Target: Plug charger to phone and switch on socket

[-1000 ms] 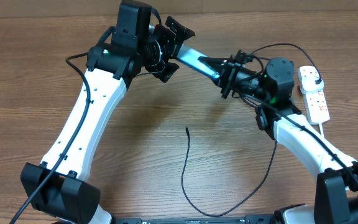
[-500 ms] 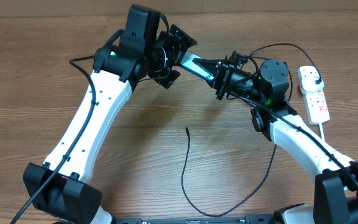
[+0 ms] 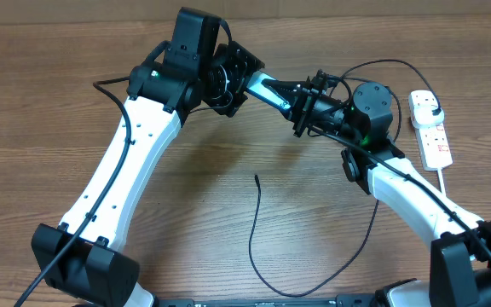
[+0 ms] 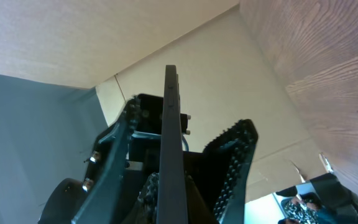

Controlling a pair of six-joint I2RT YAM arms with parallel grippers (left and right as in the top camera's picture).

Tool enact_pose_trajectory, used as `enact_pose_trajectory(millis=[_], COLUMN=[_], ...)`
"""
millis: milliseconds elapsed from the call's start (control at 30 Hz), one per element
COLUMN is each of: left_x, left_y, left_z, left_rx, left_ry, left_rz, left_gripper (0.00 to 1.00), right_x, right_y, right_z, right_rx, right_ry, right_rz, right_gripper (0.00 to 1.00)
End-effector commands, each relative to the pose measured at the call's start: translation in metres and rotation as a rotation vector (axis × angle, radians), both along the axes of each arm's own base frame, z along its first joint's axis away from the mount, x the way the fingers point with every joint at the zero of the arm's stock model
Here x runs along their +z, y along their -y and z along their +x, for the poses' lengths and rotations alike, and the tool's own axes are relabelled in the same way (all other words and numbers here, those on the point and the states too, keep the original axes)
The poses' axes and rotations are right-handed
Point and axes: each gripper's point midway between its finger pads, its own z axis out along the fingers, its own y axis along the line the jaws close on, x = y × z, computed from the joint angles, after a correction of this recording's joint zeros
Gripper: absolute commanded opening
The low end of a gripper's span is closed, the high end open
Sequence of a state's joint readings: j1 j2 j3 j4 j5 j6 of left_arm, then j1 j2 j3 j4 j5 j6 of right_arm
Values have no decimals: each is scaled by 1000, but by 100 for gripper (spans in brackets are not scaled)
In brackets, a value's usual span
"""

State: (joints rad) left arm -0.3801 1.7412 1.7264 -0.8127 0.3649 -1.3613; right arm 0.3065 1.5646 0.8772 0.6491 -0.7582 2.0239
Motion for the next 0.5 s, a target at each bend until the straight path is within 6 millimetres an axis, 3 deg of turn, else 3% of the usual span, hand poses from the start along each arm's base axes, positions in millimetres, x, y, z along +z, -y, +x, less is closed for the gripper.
enact_pose_trajectory(millis=[0,467], left_x=[-2,-2], left_y=[5,5], left_z=[-4,-4], left_rx=[-20,-23], left_ry=[5,7], left_rz=[12,13], left_gripper=[63,46], right_x=[21,28], right_y=[-22,-27], right_z=[-22,-28], right_rx=[112,140], right_ry=[-56,-17], right_rz=[78,85], right_gripper=[4,4])
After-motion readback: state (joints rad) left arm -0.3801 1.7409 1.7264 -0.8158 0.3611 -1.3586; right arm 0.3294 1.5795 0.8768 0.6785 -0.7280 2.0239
